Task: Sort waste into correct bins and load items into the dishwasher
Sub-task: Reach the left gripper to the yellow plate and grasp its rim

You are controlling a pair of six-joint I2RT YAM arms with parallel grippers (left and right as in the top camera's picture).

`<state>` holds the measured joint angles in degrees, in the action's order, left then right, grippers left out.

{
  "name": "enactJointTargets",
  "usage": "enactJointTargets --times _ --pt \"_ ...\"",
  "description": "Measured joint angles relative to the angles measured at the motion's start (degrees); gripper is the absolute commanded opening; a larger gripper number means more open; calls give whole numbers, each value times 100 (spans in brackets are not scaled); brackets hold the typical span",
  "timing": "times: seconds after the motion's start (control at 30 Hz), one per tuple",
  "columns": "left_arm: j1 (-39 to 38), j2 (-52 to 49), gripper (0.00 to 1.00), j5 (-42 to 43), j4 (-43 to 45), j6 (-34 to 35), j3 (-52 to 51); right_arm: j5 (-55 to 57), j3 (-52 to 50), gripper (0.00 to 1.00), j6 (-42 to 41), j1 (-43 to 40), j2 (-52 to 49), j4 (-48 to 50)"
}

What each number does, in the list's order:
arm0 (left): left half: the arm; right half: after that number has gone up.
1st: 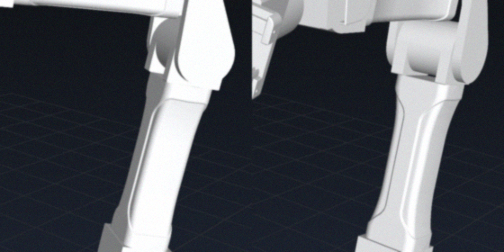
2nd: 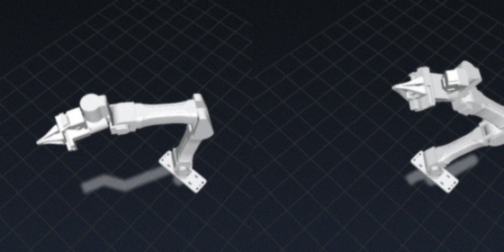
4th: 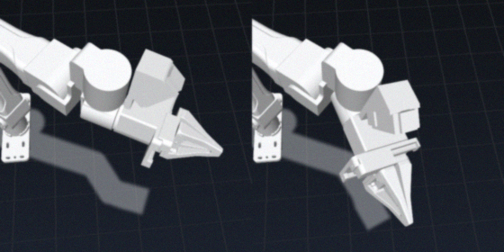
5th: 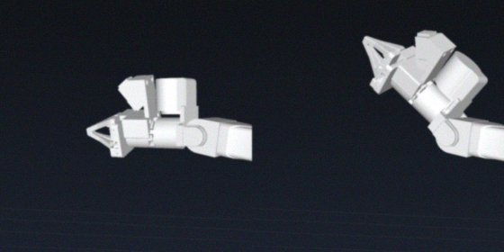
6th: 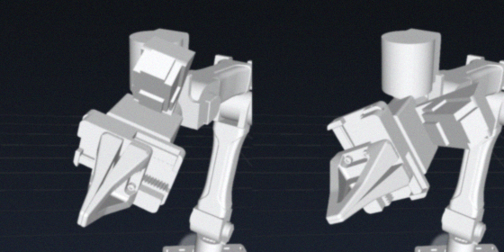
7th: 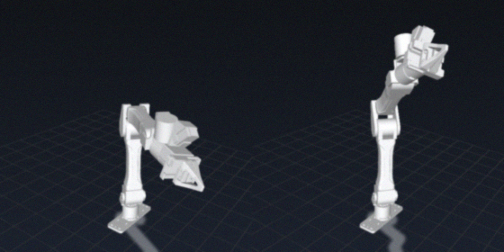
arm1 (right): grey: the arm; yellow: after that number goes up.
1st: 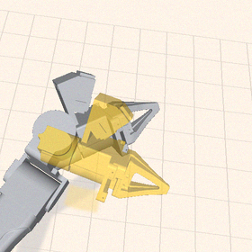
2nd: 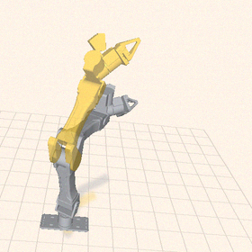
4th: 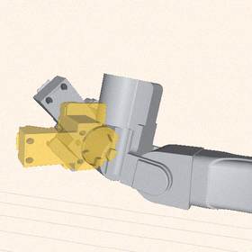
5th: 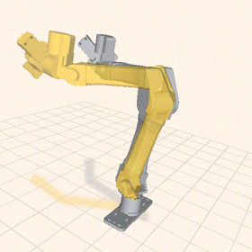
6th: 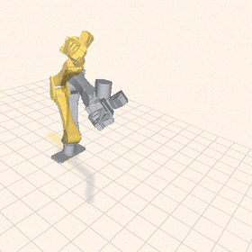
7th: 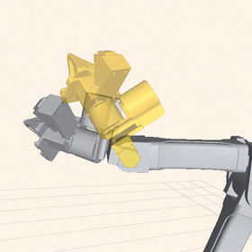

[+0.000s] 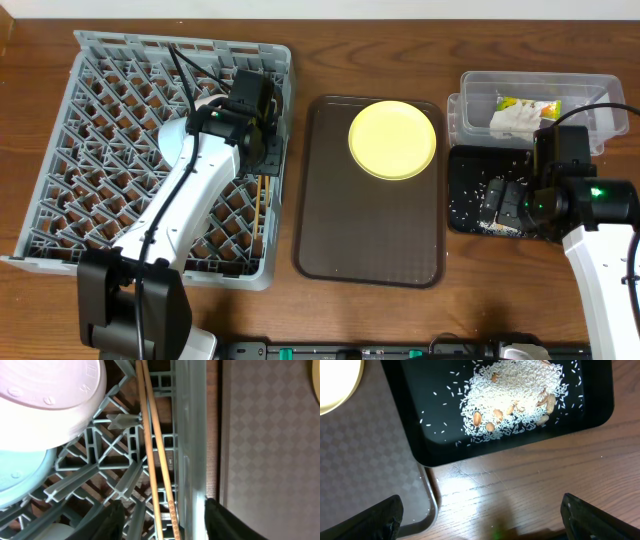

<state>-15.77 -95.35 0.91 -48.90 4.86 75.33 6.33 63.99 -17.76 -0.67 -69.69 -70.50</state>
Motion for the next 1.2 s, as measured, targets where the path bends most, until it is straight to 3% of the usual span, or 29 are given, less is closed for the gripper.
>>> enactJointTargets --times 0.3,0.47,0.8,0.97,1.2 --pt "-70 798 63 446 168 0 173 0 0 99 0 0 0 44" --pt "-660 1003 72 730 632 -195 286 0 0 99 0 0 0 63" --pt "-2026 -308 79 844 2236 -874 289 0 2 99 0 0 0 66" --pt "-2354 -1178 84 866 2745 -968 289 0 2 99 0 0 0 48" --pt "-2522 -2118 84 905 3215 -984 289 0 2 99 0 0 0 26"
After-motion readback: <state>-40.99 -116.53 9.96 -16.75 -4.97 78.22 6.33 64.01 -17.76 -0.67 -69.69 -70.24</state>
